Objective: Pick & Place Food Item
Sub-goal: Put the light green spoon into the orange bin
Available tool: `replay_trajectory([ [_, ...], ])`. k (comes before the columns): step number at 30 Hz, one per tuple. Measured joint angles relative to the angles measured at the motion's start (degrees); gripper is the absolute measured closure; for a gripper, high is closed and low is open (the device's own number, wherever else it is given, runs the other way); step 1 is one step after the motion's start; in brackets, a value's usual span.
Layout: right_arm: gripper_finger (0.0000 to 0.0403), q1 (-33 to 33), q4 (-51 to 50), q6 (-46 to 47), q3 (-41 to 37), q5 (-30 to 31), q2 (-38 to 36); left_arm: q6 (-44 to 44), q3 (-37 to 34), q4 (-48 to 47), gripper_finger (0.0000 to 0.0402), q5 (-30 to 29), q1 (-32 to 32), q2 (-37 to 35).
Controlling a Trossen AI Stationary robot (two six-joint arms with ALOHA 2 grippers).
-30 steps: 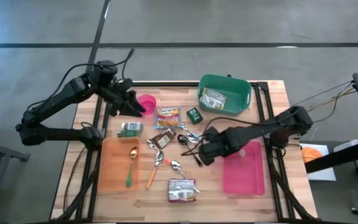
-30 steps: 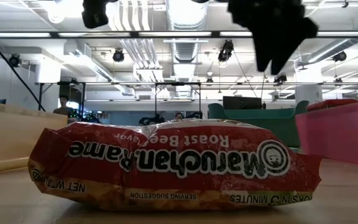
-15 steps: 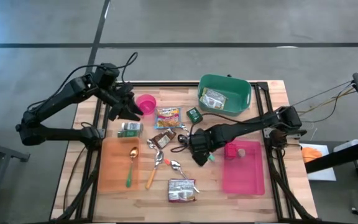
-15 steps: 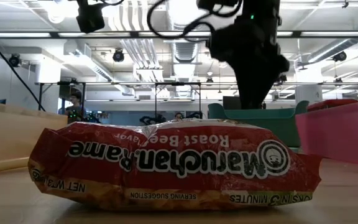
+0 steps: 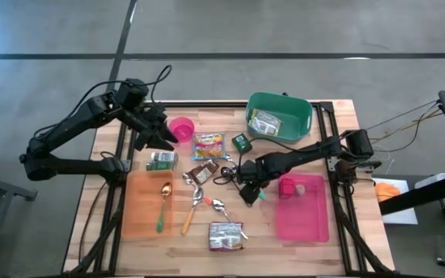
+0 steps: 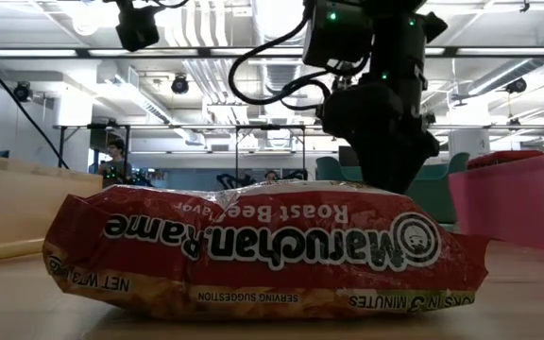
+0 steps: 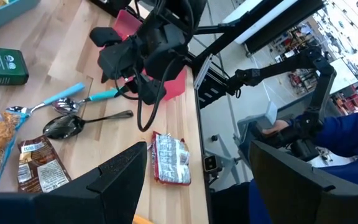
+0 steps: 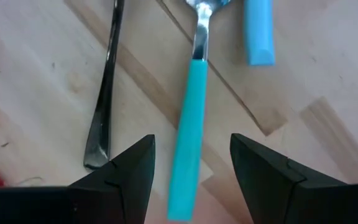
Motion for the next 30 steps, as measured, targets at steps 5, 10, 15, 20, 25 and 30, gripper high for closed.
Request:
replay_trajectory([
  [5,0.02,-0.3,1.9,-1.6,-0.2,-0.2,0.1,0.1,0.0,0.0,0.0119,0.0,0.0,0.0],
  [10,0.02,-0.6,4.6,-1.8,-2.0,1.5,0.2,0.8,0.0,0.0,0.0119,-1.3,0.0,0.0],
  [15,0.02,-0.6,5.2,-1.1,-3.0,5.5,0.2,0.9,0.0,0.2,0.0119,-2.4,0.0,0.0],
  [20,0.02,-0.6,6.8,-3.8,-3.8,6.7,0.3,0.9,0.0,0.7,0.0119,-2.6,0.0,0.0],
  [25,0.02,-0.6,6.1,-6.7,-3.3,6.8,2.9,0.9,0.0,0.7,0.0119,-2.6,0.0,0.0],
  [30,0.02,-0.6,4.1,-9.1,-0.1,6.7,6.1,0.9,0.0,0.7,0.0119,-3.0,0.0,0.0],
])
